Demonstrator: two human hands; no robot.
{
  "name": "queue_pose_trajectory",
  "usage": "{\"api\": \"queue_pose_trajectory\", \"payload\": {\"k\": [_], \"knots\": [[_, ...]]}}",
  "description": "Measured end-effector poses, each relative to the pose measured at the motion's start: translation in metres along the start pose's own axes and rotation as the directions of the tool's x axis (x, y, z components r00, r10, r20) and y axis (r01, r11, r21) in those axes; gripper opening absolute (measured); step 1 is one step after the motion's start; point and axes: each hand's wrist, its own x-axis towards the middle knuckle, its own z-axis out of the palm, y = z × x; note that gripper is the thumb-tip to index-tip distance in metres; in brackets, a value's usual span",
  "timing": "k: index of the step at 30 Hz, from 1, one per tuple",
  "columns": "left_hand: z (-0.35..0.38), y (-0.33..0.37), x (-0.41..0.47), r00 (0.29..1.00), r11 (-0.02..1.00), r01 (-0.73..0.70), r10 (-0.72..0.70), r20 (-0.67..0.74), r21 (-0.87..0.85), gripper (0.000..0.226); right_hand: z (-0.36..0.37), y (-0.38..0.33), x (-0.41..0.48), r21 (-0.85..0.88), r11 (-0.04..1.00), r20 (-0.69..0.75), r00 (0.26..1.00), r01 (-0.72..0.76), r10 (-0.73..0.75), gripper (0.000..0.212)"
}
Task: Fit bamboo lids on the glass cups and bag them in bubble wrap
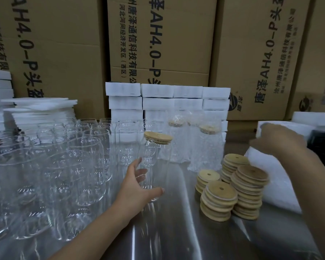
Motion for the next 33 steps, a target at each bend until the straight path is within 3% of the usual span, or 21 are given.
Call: {"api": "queue_pose_trajectory", "payload": {"k": [2,5,8,11,12,14,16,19,23,25,27,28,30,33], "knots": [[0.000,0.001,0.000,1.000,1.000,0.001,-0.001,-0.001,-0.011,0.095,0.007,0.009,0.007,-0.225,0.974,0.225,0.974,0.010,0.042,0.048],[0.001,0.002,-0.001,1.000,1.000,-0.013,0.013,0.006,0.002,0.100,0.022,0.020,0.013,-0.321,0.945,0.304,0.952,0.069,0.034,0.048],[0.002,0.004,-0.002,1.000,1.000,-0.017,0.017,0.021,0.011,0.100,0.032,0.029,0.028,-0.175,0.977,0.172,0.974,-0.120,0.150,0.050],[0.002,0.005,-0.003,0.999,0.999,-0.026,0.025,0.026,0.019,0.099,0.027,0.020,0.033,-0.017,0.989,-0.008,0.989,-0.146,0.146,0.036],[0.002,0.005,-0.003,0.999,1.000,-0.027,0.027,0.023,0.011,0.099,0.021,0.014,0.029,0.046,0.994,-0.097,0.990,-0.101,0.105,0.030],[0.002,0.005,-0.003,0.999,0.999,-0.032,0.032,0.009,-0.012,0.099,0.011,-0.002,0.016,0.210,0.970,-0.277,0.959,0.126,-0.064,0.025],[0.002,0.006,-0.002,0.999,0.998,-0.043,0.042,-0.013,-0.037,0.099,0.002,-0.023,-0.008,0.443,0.832,-0.310,0.928,0.334,-0.207,0.022],[0.001,0.006,0.000,0.996,0.995,-0.072,0.067,-0.061,-0.076,0.098,0.003,-0.058,-0.046,0.698,0.613,-0.184,0.920,0.370,-0.345,0.024],[-0.001,0.009,0.001,0.989,0.988,-0.107,0.095,-0.116,-0.107,0.103,0.042,-0.101,-0.075,0.787,0.542,0.021,0.865,0.295,-0.501,0.026],[-0.002,0.009,0.001,0.987,0.989,-0.115,0.104,-0.123,-0.091,0.102,0.073,-0.118,-0.083,0.756,0.569,0.079,0.817,0.324,-0.571,0.021],[-0.003,0.009,0.001,0.986,0.990,-0.114,0.103,-0.129,-0.081,0.100,0.099,-0.126,-0.091,0.619,0.667,0.155,0.768,0.415,-0.621,0.006],[-0.003,0.008,0.000,0.986,0.990,-0.112,0.101,-0.131,-0.079,0.101,0.108,-0.127,-0.094,0.541,0.698,0.196,0.736,0.470,-0.648,0.015],[-0.003,0.008,0.000,0.986,0.991,-0.110,0.099,-0.132,-0.076,0.103,0.116,-0.124,-0.096,0.489,0.702,0.251,0.688,0.517,-0.681,0.026],[-0.002,0.008,-0.001,0.984,0.990,-0.119,0.108,-0.142,-0.073,0.103,0.119,-0.117,-0.093,0.523,0.685,0.276,0.659,0.508,-0.700,0.018]]}}
